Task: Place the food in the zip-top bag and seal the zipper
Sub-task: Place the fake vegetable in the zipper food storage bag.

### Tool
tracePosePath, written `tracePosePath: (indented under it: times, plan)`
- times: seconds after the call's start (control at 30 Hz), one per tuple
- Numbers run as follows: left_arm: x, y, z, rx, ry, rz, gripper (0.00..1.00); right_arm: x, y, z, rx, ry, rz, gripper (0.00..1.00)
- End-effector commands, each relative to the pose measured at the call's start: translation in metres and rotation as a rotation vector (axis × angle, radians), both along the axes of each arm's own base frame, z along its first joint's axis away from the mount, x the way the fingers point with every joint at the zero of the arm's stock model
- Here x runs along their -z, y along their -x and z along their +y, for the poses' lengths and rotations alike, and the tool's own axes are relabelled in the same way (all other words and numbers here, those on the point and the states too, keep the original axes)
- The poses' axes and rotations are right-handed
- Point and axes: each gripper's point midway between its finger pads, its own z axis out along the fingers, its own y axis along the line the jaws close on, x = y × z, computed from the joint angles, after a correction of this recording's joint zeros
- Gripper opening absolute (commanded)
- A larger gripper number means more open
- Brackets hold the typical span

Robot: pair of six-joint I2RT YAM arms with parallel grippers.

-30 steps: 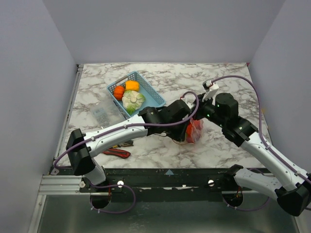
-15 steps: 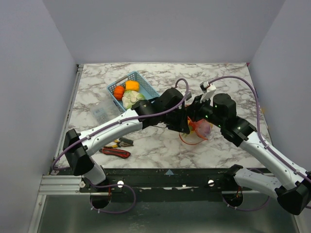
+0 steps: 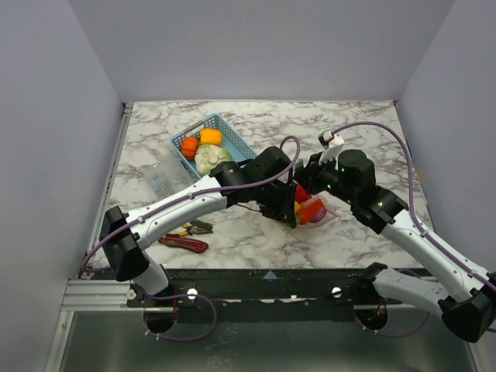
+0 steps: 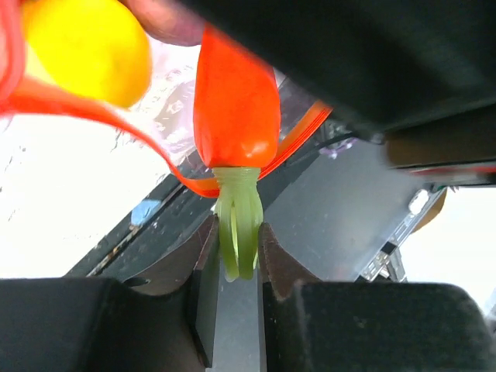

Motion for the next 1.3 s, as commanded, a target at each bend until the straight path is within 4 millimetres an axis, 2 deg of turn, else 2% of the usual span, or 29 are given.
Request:
tracePosePath:
  times: [0.0, 0.1, 0.23, 0.43, 0.57, 0.7, 0.8, 0.97, 1.07, 1.17, 1.27]
  plan:
    - [0.002, 0.002, 0.012, -0.053, -0.018, -0.005, 0.0, 0.006, -0.009, -0.009, 0.079, 0.022, -0.003, 0.01]
    - [0.003, -0.007, 0.013, -0.138, -0.025, -0.005, 0.0, 0.004, -0.014, -0.018, 0.137, 0.034, -0.007, 0.01]
    - [-0.006, -0.011, 0.01, -0.252, 0.057, 0.051, 0.0, -0.003, -0.016, -0.034, 0.234, 0.019, -0.01, 0.01]
    - [-0.003, -0.015, 0.004, -0.446, 0.224, 0.354, 0.0, -0.022, -0.002, -0.039, 0.243, -0.078, -0.059, 0.01]
    - [-0.008, -0.031, -0.005, -0.548, 0.277, 0.465, 0.0, -0.016, -0.005, -0.042, 0.262, -0.069, -0.072, 0.01]
    - [-0.016, -0.04, -0.028, -0.537, 0.318, 0.536, 0.0, -0.009, -0.01, -0.039, 0.255, -0.044, -0.077, 0.01]
    - [-0.012, -0.044, -0.04, -0.532, 0.325, 0.585, 0.0, -0.009, -0.01, -0.034, 0.234, -0.046, -0.078, 0.01]
    - [0.017, -0.052, -0.04, -0.61, 0.296, 0.643, 0.0, -0.01, -0.01, -0.037, 0.245, -0.043, -0.083, 0.01]
    - [0.031, -0.054, -0.038, -0.644, 0.3, 0.678, 0.1, -0.009, -0.009, -0.037, 0.245, -0.046, -0.084, 0.01]
    - [0.028, -0.057, -0.046, -0.631, 0.382, 0.708, 0.18, -0.008, -0.01, -0.036, 0.241, -0.048, -0.084, 0.01]
    - [0.016, -0.061, -0.052, -0.58, 0.456, 0.672, 0.28, -0.007, -0.011, -0.036, 0.241, -0.04, -0.079, 0.01]
